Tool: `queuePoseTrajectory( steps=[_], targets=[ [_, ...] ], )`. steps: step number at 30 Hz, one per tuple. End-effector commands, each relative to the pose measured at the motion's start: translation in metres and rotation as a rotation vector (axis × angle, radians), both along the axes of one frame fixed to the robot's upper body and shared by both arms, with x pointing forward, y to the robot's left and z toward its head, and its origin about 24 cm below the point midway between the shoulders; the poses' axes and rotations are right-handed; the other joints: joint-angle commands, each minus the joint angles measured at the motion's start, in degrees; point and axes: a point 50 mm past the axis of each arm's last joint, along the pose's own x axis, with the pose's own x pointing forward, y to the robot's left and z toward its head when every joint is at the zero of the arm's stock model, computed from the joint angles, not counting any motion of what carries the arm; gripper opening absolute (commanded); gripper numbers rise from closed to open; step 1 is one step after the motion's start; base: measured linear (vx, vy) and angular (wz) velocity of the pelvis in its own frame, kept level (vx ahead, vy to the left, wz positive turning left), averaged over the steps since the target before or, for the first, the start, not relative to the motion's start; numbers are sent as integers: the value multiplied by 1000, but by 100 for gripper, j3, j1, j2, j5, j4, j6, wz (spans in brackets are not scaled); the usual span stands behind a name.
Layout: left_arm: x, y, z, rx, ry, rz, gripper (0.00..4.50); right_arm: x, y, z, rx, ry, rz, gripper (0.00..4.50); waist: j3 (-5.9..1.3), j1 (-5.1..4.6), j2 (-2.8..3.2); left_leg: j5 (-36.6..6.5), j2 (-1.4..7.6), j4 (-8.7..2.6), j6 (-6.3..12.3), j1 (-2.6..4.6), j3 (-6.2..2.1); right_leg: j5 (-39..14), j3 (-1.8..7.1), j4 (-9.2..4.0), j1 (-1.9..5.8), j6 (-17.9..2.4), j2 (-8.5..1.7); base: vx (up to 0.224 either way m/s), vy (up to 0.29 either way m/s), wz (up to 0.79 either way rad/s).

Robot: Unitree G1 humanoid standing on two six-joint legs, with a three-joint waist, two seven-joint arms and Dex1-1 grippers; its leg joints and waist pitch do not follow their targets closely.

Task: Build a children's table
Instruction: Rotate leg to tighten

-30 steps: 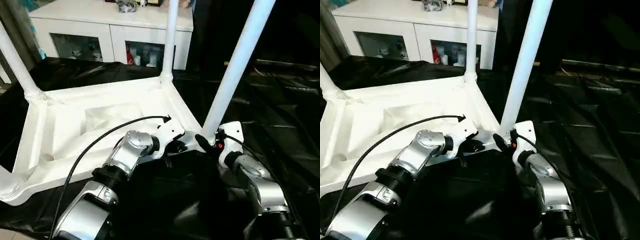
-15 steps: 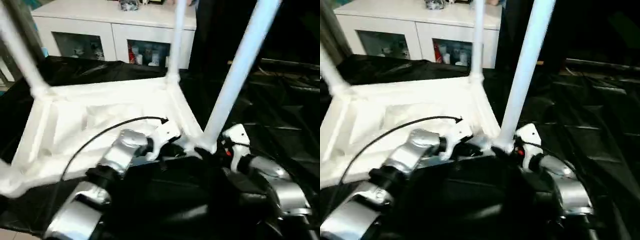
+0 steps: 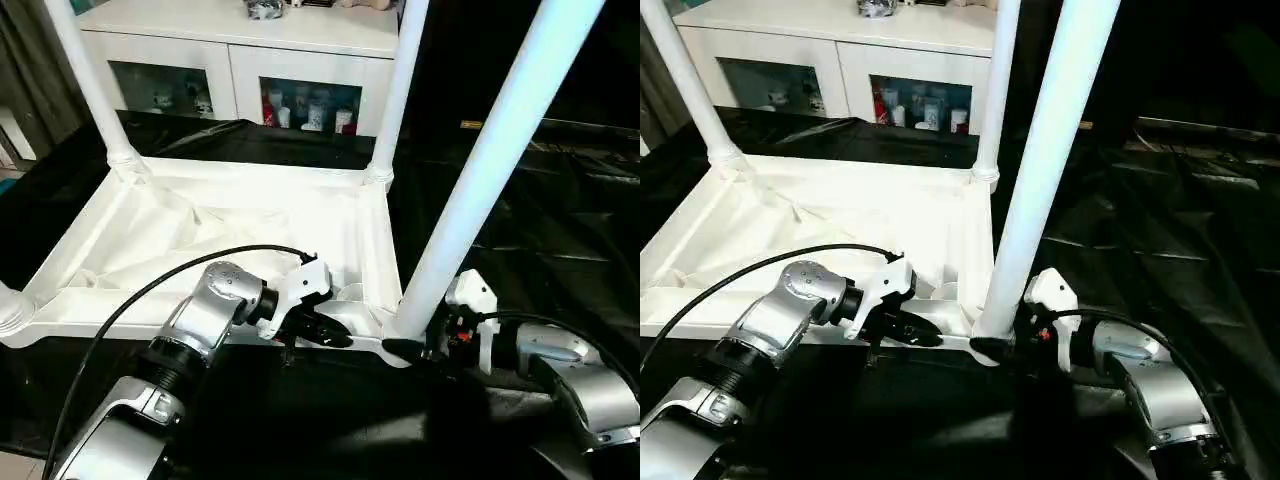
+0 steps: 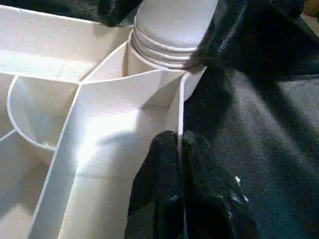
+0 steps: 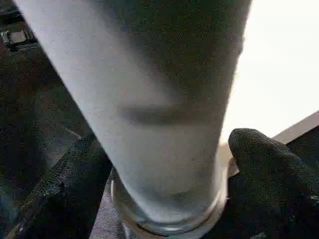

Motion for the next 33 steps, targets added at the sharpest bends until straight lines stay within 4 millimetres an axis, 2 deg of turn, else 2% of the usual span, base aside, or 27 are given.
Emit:
queuePoseTrajectory(
  steps=[1, 2, 6, 12, 17, 19, 21, 23, 24, 25, 26, 28, 30, 32, 33],
  targets=[
    [-8, -5, -4, -70, 60, -38, 0, 0, 0, 4, 10, -7, 15, 379, -205, 19, -125, -1151, 222, -351, 450, 49, -82, -1072, 109, -340, 217, -1288, -240, 0, 0, 0],
    [-8, -5, -3, -71, 62, -38, 0, 0, 0, 3, 11, -4, 18, 362, -207, 18, -125, -1140, 220, -347, 455, 51, -81, -1051, 109, -337, 217, -1293, -238, 0, 0, 0],
    [-8, -5, -2, -72, 61, -37, 0, 1, 0, 3, 14, 1, 24, 340, -220, 18, -131, -957, 214, -323, 543, 45, -74, -756, 104, -301, 229, -1372, -229, 0, 0, 0],
    [-8, -6, -2, -73, 62, -36, 0, 0, 1, 2, 19, 10, 30, 286, -214, 18, -134, -1028, 216, -324, 528, 54, -74, -909, 105, -315, 226, -1364, -230, 0, 0, 0],
    [-9, -4, -3, -76, 63, -23, 0, -3, 4, -2, 22, 22, 20, 274, -221, 19, -127, -945, 215, -317, 546, 48, -75, -765, 103, -297, 235, -1394, -229, 0, 0, 0],
    [-8, -6, -5, -77, 48, 19, 0, 1, 5, -8, 2, 16, -73, 272, -220, 15, -121, -934, 214, -318, 543, 49, -74, -752, 102, -295, 229, -1402, -228, 0, 0, 0],
    [-5, -10, -6, -82, 34, 68, 0, 7, 5, -14, -17, 8, -175, 271, -207, -11, -131, -1017, 201, -335, 470, 37, -78, -941, 95, -316, 225, -1354, -225, 0, 0, 0],
    [-1, -14, -8, -75, 14, 123, 0, 12, 5, -18, -31, 2, -261, 270, -185, -57, -125, -1332, 198, -367, 296, 42, -93, -1496, 94, -369, 202, -1213, -228, 0, 0, 0],
    [3, -20, -11, -61, -15, 192, 0, 16, 7, -23, -28, 14, -367, 270, -187, -71, -146, -1394, 195, -371, 252, 36, -99, -1633, 92, -376, 207, -1158, -229, 0, 0, 0],
    [6, -24, -13, -44, -35, 233, 0, 18, 11, -26, -24, 19, -424, 269, -180, -82, -158, -1513, 194, -378, 178, 58, -99, -1886, 98, -415, 175, -1067, -230, 0, 0, 0],
    [8, -29, -15, -26, -49, 266, 0, 20, 16, -29, -15, 28, -473, 269, -179, -97, -144, -1604, 193, -382, 102, 74, -109, -2017, 106, -426, 154, -1014, -231, 0, 0, 0],
    [10, -40, -17, -9, -63, 303, 0, 21, 28, -32, -5, 38, -527, 269, -179, -94, -167, -1671, 192, -402, 57, 75, -123, -2156, 101, -454, 157, -907, -236, 0, 0, 0],
    [12, -47, -16, -8, -73, 336, 0, 23, 34, -34, -7, 38, -559, 269, -172, -92, -151, -1780, 193, -407, 46, 85, -122, -2221, 108, -471, 131, -843, -230, 0, 0, 0],
    [17, -64, -12, -3, -113, 391, 0, 26, 56, -33, -15, 32, -576, 269, -174, -95, -148, -1839, 178, -419, 4, 79, -134, -2358, 107, -491, 125, -754, -231, 0, 0, 0],
    [16, -67, -11, -3, -116, 381, 0, 27, 60, -32, -9, 27, -566, 269, -173, -96, -151, -1838, 177, -420, -4, 80, -135, -2362, 106, -495, 124, -741, -230, 0, 0, 0]
  ],
)
